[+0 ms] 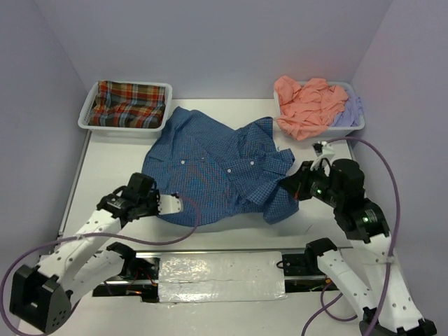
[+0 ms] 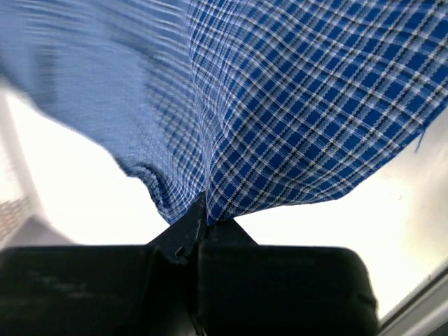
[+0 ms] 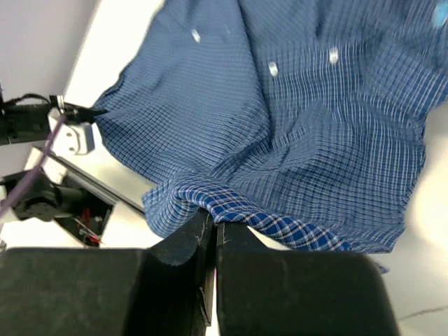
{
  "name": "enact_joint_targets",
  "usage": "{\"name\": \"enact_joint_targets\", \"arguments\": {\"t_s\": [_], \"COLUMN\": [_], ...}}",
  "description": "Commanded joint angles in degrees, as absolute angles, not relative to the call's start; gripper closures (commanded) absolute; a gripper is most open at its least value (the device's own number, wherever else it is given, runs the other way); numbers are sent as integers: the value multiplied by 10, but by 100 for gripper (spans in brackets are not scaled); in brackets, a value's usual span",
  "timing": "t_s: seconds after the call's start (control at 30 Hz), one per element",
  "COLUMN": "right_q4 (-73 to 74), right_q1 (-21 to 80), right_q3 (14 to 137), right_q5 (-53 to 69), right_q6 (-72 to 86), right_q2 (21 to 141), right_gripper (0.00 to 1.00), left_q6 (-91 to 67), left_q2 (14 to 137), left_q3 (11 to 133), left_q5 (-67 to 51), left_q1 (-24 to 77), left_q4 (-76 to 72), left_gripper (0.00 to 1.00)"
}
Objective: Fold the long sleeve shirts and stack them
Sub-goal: Flatten the shirt out
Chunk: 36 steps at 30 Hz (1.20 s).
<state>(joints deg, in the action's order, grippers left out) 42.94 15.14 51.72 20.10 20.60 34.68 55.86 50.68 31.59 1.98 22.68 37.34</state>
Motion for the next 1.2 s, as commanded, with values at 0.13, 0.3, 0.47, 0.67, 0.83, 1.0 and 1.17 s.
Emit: {"name": "enact_joint_targets", "arguments": {"t_s": [0.13,0.3,0.47,0.67,0.83,1.0,1.17], "right_q4": [541,611,647,560,519,540,166], "right_q1": [155,156,155,154,118,96,96], "right_q3": [681,775,827,761,1060,1609,1302], "right_q5": [204,194,162,109,20,124,118], "right_q6": [184,173,160,123,75,88,154], "right_q2": [264,255,278,436,724,1033,855], "right_gripper": [100,100,100,100,100,100,100], "left_q6": [511,513,493,503,433,337,328], "left_q2": [407,346,352,447,680,843,852], "left_q3": [474,570,627,583,760,1117,1189], "left_q5": [34,60,77,120,145,106,108], "left_q1": [222,222,222,221,200,137,134], "left_q4": [556,649,649,514,390,339,213], "left_gripper": [100,100,100,100,100,100,100]}}
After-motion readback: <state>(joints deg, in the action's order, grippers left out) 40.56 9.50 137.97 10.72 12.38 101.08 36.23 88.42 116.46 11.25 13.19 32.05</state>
